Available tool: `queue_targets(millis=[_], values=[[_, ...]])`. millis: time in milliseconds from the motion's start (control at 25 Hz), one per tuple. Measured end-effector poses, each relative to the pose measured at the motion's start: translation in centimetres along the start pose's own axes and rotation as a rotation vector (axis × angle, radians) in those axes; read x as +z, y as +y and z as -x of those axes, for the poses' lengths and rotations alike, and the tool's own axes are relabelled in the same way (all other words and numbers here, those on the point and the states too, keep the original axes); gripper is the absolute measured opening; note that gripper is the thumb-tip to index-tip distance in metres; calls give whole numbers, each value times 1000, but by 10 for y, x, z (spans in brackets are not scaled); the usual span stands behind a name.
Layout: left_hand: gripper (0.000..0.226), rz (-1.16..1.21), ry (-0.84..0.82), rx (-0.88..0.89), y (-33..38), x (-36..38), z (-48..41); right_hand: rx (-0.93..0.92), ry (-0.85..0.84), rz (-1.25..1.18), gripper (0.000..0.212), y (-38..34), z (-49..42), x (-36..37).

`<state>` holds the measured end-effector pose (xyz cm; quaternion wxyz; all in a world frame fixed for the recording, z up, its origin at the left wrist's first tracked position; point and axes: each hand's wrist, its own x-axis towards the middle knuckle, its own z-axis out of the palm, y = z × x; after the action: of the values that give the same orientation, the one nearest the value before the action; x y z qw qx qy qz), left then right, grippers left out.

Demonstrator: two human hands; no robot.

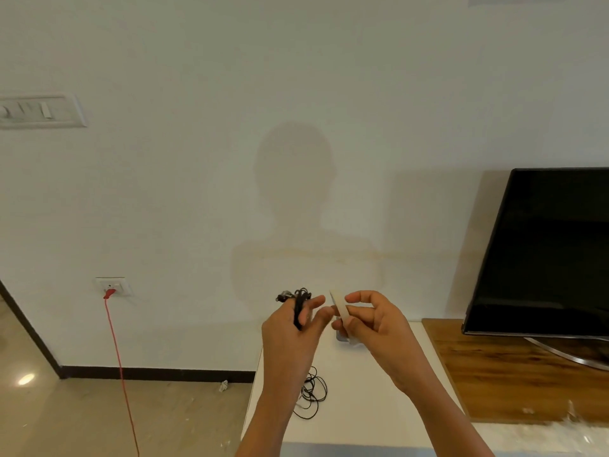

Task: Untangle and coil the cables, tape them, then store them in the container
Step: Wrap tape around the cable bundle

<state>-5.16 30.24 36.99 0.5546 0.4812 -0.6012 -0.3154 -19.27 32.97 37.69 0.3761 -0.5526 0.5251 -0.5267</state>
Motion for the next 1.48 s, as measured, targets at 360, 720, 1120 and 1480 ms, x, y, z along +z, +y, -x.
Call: queue_targets(millis=[360, 720, 1120, 1480], values=[[43, -141, 36, 237, -8, 8, -1, -94, 65, 298, 15, -6, 3, 0], [14, -509, 131, 608, -23, 13, -5, -186, 34, 524, 12, -12, 4, -1], [27, -583, 181, 685, -25, 12, -8, -219, 41, 540, 13, -9, 3, 0], [57, -673, 180, 776, -23, 16, -7, -157, 33, 541, 11, -7, 5, 2]])
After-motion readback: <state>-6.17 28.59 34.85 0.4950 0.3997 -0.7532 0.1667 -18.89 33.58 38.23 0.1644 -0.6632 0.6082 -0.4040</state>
